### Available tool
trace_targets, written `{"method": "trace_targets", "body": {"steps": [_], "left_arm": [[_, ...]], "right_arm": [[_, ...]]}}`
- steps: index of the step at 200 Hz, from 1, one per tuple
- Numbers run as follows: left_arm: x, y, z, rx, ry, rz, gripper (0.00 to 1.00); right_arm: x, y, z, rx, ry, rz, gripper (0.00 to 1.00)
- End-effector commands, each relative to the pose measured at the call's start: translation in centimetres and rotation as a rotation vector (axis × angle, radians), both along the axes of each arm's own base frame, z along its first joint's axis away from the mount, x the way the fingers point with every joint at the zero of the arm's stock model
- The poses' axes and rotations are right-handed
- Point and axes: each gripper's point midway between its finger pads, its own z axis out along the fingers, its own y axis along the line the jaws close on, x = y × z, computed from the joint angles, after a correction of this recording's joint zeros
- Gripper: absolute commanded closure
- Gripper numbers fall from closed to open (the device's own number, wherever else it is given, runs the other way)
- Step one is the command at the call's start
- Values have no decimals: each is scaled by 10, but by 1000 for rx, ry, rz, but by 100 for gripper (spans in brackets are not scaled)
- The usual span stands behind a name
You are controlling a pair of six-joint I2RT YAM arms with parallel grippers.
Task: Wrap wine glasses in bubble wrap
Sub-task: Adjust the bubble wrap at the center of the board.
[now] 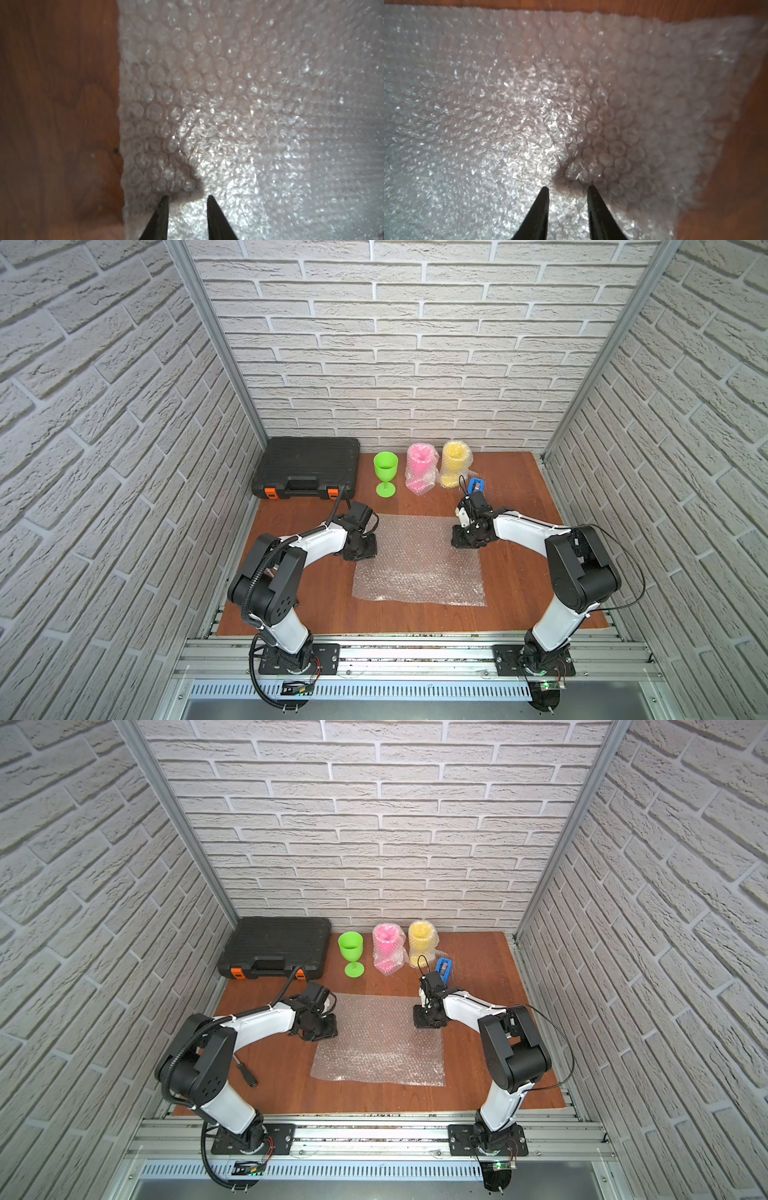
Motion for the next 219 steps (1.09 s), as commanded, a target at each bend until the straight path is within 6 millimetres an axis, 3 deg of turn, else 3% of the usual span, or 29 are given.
{"method": "trace_targets", "body": {"steps": [1, 46, 84, 116, 157, 186, 194, 208, 219], "left_arm": [[-17, 7, -3, 8, 39, 6, 68], [-21, 5, -1, -28, 31, 31, 68], [-23, -11, -3, -61, 34, 26, 69], [-21, -24, -2, -64, 28, 5, 69], [-13, -25, 5, -40, -3, 3, 69], [-5, -18, 19, 11, -43, -9, 69], [-3, -17, 25, 20, -61, -17, 68], [0, -12, 34, 38, -90, -23, 66], [2, -9, 43, 54, -118, -30, 64]], "right_arm": [[22, 1, 12, -21, -78, 29, 63], [31, 7, 14, -14, -85, 57, 61], [30, 10, -8, -15, -29, 68, 60], [40, -3, -18, -98, -28, 48, 60], [56, -18, -7, -194, -47, 35, 60], [60, -17, 17, -180, -101, 34, 59], [61, -13, 25, -152, -126, 45, 56], [63, -4, 43, -89, -176, 55, 33], [63, 7, 58, -26, -218, 87, 25]]}}
